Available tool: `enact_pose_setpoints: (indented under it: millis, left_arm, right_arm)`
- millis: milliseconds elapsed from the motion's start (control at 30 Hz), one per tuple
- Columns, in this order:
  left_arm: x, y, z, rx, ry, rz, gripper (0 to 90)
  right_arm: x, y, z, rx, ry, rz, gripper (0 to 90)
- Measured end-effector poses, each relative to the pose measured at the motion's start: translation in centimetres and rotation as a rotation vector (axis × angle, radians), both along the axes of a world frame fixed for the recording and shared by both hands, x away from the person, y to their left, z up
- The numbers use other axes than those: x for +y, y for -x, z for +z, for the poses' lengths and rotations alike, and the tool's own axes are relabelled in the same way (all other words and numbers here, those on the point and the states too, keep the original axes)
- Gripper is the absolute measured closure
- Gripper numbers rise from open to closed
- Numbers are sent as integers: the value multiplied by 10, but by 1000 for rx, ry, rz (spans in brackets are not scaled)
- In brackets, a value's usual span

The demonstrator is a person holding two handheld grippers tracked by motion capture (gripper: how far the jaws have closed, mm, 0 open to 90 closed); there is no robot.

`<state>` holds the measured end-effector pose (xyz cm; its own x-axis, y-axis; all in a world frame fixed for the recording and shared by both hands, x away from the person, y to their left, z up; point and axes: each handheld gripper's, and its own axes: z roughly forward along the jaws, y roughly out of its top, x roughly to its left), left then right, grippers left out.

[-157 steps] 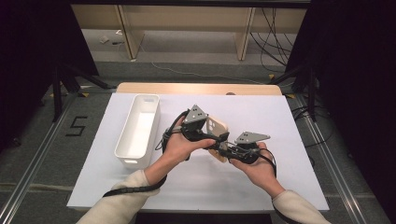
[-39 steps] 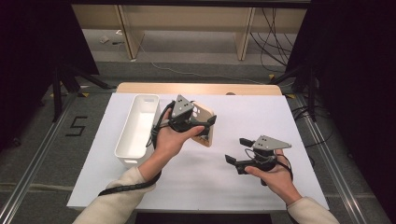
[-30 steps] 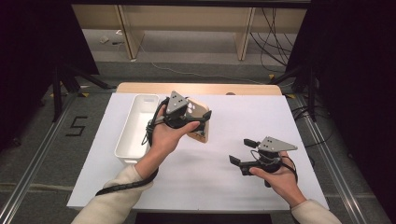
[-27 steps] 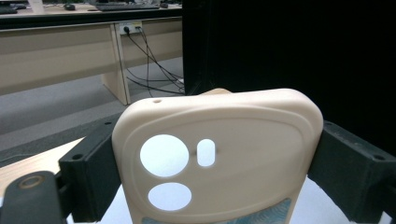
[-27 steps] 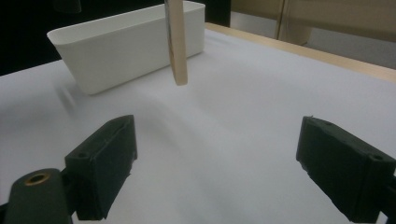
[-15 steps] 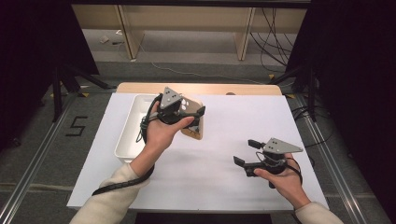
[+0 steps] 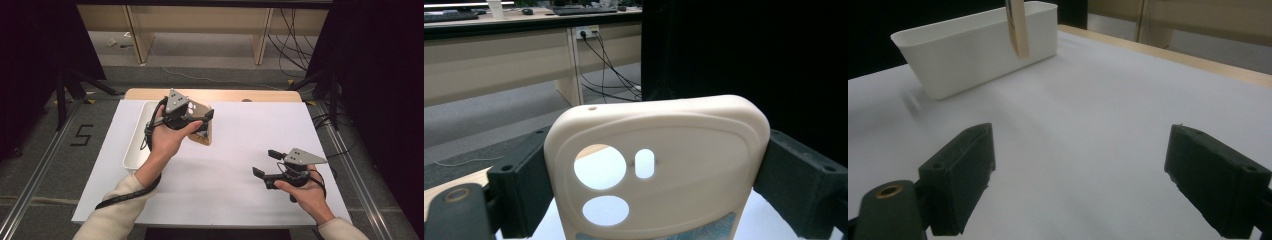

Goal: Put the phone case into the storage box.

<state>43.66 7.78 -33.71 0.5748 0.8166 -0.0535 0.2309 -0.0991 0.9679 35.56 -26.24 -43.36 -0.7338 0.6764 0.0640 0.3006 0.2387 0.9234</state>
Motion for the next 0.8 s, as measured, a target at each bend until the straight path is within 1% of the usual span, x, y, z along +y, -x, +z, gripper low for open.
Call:
enact_pose_setpoints:
  millis: [333, 400, 800]
  left_arm:
    - [9, -2, 5, -3, -6, 31, 107]
    - [11, -3, 6, -8, -8, 35, 107]
    - [20, -6, 9, -13, -9, 65, 107]
  right_arm:
    - [-3, 1, 0, 3, -4, -10, 137]
    - [-3, 0, 0, 0, -10, -10, 137]
    - [-3, 0, -1, 6, -7, -5, 137]
